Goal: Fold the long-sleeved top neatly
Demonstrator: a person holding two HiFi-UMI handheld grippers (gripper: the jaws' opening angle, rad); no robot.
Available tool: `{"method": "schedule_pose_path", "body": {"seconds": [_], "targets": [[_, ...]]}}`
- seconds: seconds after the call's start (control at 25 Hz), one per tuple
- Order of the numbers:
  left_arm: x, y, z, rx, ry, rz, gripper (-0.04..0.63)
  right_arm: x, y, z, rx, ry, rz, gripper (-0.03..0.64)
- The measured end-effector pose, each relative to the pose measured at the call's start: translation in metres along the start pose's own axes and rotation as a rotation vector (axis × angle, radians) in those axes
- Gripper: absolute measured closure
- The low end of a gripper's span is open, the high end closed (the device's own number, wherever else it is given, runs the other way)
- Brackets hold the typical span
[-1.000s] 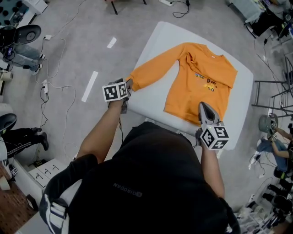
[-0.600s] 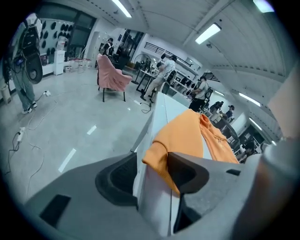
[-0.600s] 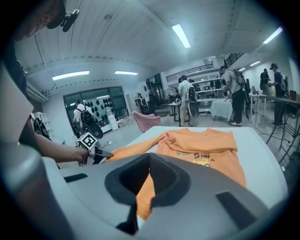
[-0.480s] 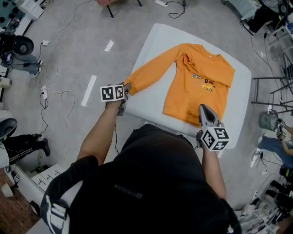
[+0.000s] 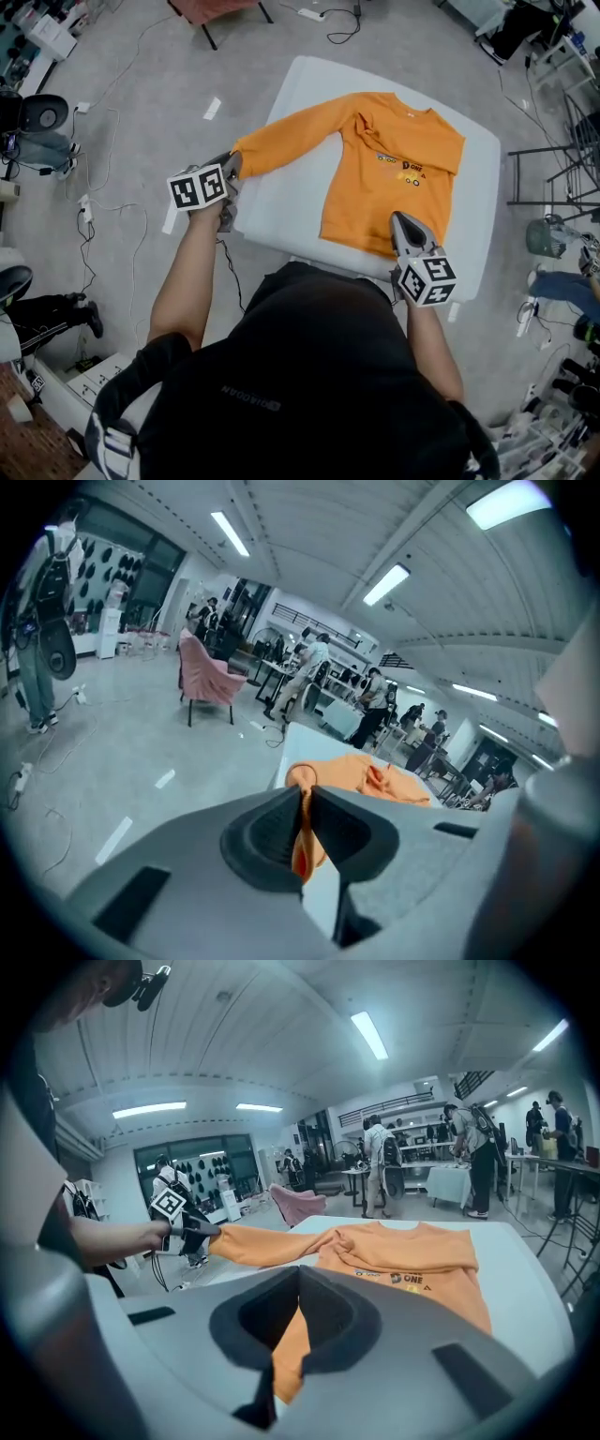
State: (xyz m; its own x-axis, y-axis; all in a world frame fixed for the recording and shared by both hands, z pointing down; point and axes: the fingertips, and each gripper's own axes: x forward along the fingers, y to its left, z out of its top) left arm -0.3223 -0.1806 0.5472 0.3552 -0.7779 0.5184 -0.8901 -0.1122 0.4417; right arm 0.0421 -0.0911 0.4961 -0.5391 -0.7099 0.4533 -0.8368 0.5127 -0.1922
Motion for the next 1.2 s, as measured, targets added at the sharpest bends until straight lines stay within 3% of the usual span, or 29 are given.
{"method": "schedule_pose_path", "body": {"seconds": [0.4,0.72,0.88,0.96,1.08,1.2], "targets": [[-0.015,-0.123,0.131,0.140,-0.131,-0.178,0.565,-0.012,-0.020,0.006,-0.002,-0.033,0.009,0.612],[-0.002,-0.239,0.168,0.207,-0.165,-0.342,0.579,-0.031,-0.051,0.019,0.019,-0.077,-0.007,0.612],[0.030,-0.264,0.162,0.317,-0.149,-0.278,0.591,-0.043,-0.071,0.022,0.029,-0.092,-0.019,0.612],[0.046,-0.266,0.148,0.331,-0.115,-0.248,0.591,-0.050,-0.082,0.023,0.031,-0.095,-0.021,0.612],[0.063,-0.260,0.115,0.331,-0.045,-0.211,0.591,-0.058,-0.097,0.021,0.038,-0.096,-0.028,0.612],[0.078,-0.240,0.069,0.387,0.066,-0.144,0.591,-0.055,-0.099,0.018,0.050,-0.089,-0.027,0.612]]}}
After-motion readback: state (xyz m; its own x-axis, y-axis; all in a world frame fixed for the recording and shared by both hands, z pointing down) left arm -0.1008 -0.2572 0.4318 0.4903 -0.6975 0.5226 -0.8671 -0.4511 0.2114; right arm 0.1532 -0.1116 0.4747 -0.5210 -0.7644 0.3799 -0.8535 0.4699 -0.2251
